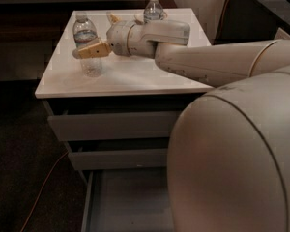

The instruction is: Place water bottle into bottom drawer

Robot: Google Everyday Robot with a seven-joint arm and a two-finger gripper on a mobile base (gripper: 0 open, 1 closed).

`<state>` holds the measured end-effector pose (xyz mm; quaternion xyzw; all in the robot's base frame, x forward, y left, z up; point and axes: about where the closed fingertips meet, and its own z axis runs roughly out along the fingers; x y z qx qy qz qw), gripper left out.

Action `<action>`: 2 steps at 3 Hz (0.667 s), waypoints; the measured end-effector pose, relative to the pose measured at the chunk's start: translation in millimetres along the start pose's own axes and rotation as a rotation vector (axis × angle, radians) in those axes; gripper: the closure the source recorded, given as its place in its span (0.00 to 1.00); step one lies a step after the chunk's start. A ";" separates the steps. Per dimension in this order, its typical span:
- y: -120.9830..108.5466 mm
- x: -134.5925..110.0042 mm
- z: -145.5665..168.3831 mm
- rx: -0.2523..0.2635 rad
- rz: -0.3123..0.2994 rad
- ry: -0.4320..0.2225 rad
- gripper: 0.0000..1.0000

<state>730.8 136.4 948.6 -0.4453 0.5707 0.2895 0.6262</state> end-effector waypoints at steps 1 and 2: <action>0.0 0.7 10.2 -0.020 0.003 -0.007 0.25; 6.7 -4.5 11.9 -0.044 -0.009 -0.021 0.48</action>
Offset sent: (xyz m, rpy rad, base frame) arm -0.0071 0.0138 0.0045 0.0108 -0.0180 0.0720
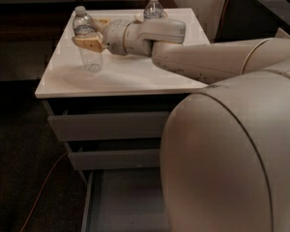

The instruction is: Place water bottle into bottom drawer

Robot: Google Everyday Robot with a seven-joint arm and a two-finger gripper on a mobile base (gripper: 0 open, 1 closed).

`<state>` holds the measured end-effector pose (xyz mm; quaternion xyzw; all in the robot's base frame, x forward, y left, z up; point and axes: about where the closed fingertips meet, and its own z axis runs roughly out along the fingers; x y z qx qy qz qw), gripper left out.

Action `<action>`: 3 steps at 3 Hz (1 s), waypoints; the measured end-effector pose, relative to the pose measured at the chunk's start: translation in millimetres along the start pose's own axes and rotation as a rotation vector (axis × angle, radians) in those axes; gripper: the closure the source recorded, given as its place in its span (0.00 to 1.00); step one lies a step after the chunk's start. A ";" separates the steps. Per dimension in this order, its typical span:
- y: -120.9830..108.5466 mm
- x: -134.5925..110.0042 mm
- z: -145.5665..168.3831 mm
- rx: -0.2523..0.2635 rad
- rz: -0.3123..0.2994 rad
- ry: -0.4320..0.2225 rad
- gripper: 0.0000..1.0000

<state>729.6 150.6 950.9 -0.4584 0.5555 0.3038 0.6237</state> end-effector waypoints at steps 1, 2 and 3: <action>11.2 -13.4 -12.0 -0.009 -0.033 -0.020 0.72; 30.0 -31.8 -38.1 -0.009 -0.073 -0.044 0.95; 58.6 -48.7 -80.3 -0.002 -0.103 -0.059 1.00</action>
Offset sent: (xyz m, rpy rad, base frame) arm -0.1042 -0.0493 0.0414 0.0068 -0.1419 0.0259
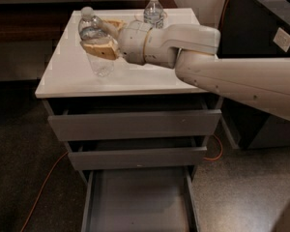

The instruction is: Place water bottle into bottom drawer

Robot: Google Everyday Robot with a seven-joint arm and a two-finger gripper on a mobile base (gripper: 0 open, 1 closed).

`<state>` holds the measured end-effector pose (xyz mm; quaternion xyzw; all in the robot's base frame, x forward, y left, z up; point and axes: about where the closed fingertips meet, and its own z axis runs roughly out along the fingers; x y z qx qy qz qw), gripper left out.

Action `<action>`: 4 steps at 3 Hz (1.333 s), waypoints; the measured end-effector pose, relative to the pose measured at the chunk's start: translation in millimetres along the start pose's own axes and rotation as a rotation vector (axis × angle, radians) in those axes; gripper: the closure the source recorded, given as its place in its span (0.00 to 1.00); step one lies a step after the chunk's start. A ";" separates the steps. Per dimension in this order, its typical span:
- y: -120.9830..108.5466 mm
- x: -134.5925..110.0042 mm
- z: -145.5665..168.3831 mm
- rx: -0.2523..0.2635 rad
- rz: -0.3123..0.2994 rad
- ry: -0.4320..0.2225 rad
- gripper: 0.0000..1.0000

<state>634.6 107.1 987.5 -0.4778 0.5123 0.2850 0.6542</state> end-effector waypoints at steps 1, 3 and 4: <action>43.4 -18.0 -59.6 0.018 -0.006 0.006 1.00; 100.3 5.2 -126.8 0.061 0.120 0.043 1.00; 118.8 45.0 -147.8 0.075 0.208 0.083 1.00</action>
Offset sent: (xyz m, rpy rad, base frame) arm -0.1487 -0.0927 -0.0423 0.0267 0.1137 -0.0885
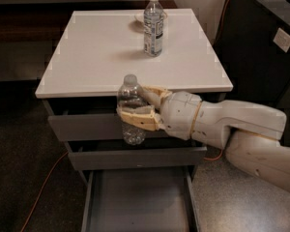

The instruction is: Place water bottle into bottom drawer

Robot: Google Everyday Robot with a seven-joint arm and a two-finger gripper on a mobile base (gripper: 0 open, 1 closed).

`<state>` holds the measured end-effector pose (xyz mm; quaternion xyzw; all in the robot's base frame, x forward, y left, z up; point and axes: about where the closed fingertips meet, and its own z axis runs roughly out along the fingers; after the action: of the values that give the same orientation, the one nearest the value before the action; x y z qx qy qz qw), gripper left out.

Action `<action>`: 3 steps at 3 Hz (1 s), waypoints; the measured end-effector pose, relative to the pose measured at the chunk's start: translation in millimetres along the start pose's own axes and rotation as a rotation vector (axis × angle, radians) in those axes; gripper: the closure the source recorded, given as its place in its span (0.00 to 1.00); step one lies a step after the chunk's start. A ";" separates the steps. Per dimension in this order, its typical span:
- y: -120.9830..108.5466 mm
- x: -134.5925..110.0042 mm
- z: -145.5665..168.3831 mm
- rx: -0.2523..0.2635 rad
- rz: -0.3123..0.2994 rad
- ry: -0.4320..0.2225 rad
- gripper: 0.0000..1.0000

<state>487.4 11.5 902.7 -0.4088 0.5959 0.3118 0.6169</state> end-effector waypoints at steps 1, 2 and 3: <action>-7.0 58.2 -11.7 0.026 0.052 0.047 1.00; -19.1 108.5 -20.1 0.026 0.027 0.062 1.00; -22.5 162.1 -15.2 -0.045 -0.051 0.069 1.00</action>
Offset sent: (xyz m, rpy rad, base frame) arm 0.0364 -0.0614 -0.1957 -0.0916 -0.0017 -0.0005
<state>515.2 -29.0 745.9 -0.4481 0.5991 0.2952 0.5942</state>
